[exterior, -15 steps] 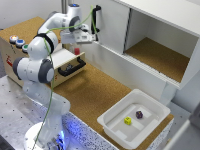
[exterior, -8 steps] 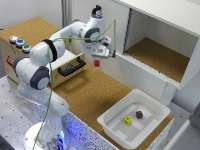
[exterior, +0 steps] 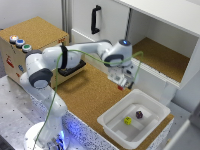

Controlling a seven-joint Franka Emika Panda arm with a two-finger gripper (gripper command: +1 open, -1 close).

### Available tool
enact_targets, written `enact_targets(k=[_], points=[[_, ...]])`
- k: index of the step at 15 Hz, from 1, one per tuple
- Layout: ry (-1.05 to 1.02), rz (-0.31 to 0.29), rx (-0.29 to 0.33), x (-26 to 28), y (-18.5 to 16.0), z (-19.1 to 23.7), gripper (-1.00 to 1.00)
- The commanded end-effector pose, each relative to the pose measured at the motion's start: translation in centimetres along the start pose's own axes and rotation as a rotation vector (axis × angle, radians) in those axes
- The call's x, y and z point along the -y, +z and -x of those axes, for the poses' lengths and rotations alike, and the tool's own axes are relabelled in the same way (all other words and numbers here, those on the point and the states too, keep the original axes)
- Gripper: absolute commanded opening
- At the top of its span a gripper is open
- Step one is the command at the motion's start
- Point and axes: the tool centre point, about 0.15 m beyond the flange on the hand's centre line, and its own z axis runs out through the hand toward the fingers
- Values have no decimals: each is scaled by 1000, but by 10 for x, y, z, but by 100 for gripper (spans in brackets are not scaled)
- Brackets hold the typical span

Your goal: Move to the white box, then store the pink object

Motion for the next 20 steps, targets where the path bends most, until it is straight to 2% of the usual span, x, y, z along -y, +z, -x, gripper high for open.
enact_targets(k=[1, 8, 10, 11, 13, 17, 20], points=[[215, -76, 43, -80, 31, -16, -100], [569, -122, 9, -144, 79, 6, -100], [688, -133, 6, -150, 95, 22, -100], [756, -164, -11, -150, 104, 29, -100], [840, -187, -20, -149, 121, 34, -100], [988, -222, 5, -138, 149, 35, -100], [1007, -185, 51, -134, 154, 18, -100]])
